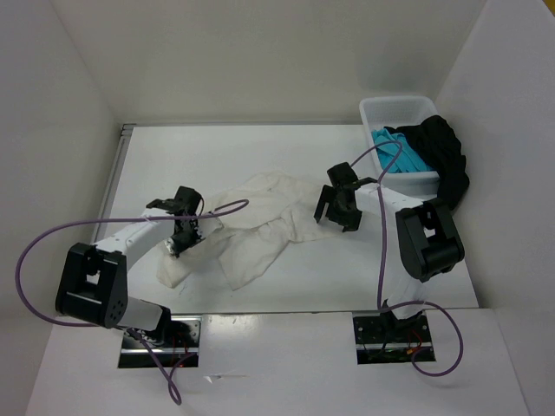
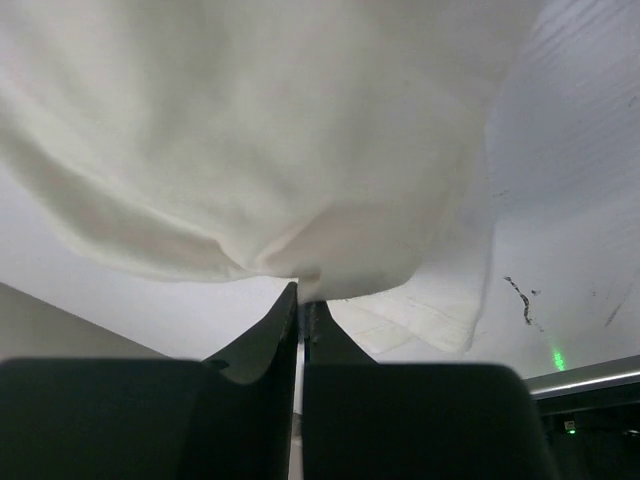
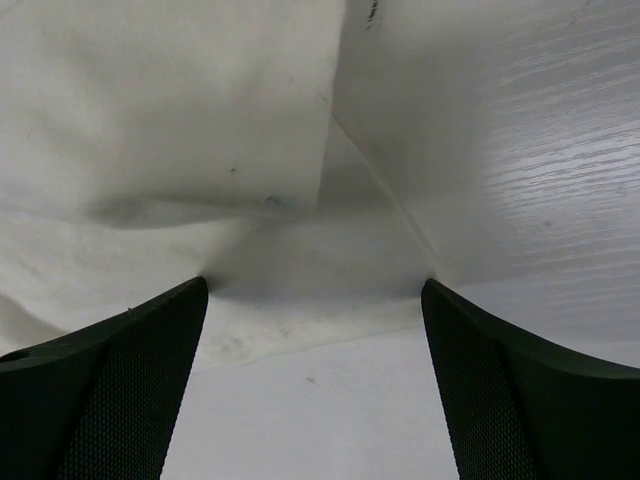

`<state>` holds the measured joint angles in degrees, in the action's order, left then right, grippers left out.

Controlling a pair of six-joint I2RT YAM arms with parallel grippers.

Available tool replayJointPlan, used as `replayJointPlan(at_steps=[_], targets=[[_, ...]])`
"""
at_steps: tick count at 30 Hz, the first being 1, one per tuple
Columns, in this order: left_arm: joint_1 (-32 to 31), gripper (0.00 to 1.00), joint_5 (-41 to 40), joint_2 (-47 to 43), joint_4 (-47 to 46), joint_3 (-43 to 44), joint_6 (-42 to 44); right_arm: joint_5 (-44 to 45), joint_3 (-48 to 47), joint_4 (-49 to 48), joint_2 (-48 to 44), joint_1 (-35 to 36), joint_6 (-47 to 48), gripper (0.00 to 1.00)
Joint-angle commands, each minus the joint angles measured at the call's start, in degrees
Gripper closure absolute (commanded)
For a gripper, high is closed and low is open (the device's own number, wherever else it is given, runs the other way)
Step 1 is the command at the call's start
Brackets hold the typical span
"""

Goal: Fold and stack the t-shirts

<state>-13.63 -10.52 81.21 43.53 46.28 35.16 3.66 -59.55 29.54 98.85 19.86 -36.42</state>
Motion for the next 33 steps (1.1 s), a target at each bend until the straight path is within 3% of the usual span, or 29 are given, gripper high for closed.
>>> replayJointPlan(at_steps=[1, 4, 11, 14, 15, 16, 17, 18, 22, 26, 29, 31, 33], targets=[[0.3, 1.0, 0.9, -2.6, 0.8, 2.6, -3.3, 7.8, -0.1, 2.9, 0.5, -0.4, -1.3, 0.08], [0.3, 1.0, -0.5, -4.4, 0.8, 3.1, -3.8, 13.0, -1.3, 4.8, -0.8, -0.4, -1.8, 0.06], [0.3, 1.0, -2.8, -6.9, 0.8, 3.1, -4.9, 8.6, 1.6, 2.0, 4.1, 0.1, -2.3, 0.06], [0.3, 1.0, -3.4, -8.2, 0.8, 3.1, -5.5, 5.6, 1.6, -0.4, 4.1, 0.1, -1.7, 0.35], [0.3, 1.0, -4.1, -8.7, 0.8, 3.1, -5.5, 4.8, 1.6, -0.4, 4.9, 0.1, -1.7, 0.49], [0.8, 1.0, -5.1, -8.7, 0.8, 3.1, -6.1, 3.2, 0.9, -0.4, 4.9, 0.1, -1.1, 0.79], [1.3, 1.0, -5.6, -9.2, 0.8, 3.1, -6.1, 3.2, 0.9, -0.4, 5.4, 0.1, -1.1, 0.96], [1.3, 1.0, -6.2, -9.2, 0.2, 4.0, -6.1, 2.6, 0.2, -0.4, 5.4, 0.1, -0.6, 1.0], [5.5, 1.0, -9.5, -10.4, -0.8, 11.5, -5.8, 4.4, -5.2, 3.5, -1.7, -3.3, 2.2, 1.0], [8.3, 1.0, -11.9, -11.4, -1.5, 25.8, -4.0, 11.9, -21.4, 12.0, -9.7, -5.3, 6.7, 1.0], [8.3, 1.0, -12.5, -13.8, -3.9, 39.6, -0.5, 19.9, -43.5, 20.4, -12.8, -5.3, 11.6, 1.0], [8.3, 1.0, -13.2, -14.3, -4.4, 44.0, 1.0, 23.7, -56.2, 22.7, -13.3, -5.3, 13.2, 1.0], [7.7, 1.0, -14.3, -14.9, -4.4, 48.0, 2.1, 28.1, -63.3, 24.2, -13.3, -5.3, 15.3, 1.0]])
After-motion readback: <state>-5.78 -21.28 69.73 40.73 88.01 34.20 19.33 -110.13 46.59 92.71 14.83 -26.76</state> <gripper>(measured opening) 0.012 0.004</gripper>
